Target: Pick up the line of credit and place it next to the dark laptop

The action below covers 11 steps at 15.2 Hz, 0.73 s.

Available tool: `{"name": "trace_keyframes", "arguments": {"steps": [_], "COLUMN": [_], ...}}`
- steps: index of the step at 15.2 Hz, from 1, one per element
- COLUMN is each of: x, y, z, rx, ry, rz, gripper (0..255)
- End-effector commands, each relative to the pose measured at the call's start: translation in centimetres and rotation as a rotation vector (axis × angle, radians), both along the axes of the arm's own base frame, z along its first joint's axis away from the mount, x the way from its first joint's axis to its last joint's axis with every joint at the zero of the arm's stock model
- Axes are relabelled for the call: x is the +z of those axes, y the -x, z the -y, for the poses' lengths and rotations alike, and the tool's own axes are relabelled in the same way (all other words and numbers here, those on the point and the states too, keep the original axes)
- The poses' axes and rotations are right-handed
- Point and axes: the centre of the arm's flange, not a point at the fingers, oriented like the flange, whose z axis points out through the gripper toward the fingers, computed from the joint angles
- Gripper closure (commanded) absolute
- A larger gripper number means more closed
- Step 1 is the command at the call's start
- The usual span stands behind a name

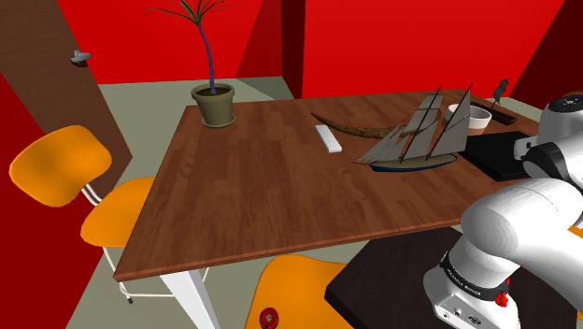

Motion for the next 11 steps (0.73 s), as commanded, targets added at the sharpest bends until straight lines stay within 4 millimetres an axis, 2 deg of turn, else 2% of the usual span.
{"name": "trace_keyframes", "arguments": {"steps": [1,3,11], "x": [1.7,3.6,3.6], "y": [-0.6,-1.3,-1.3], "z": [-1.0,-2.1,-2.1], "rx": [0.000,0.000,0.000], "ry": [-0.001,-0.001,-0.001], "rz": [0.001,0.001,0.001], "gripper": [0,0,0]}}
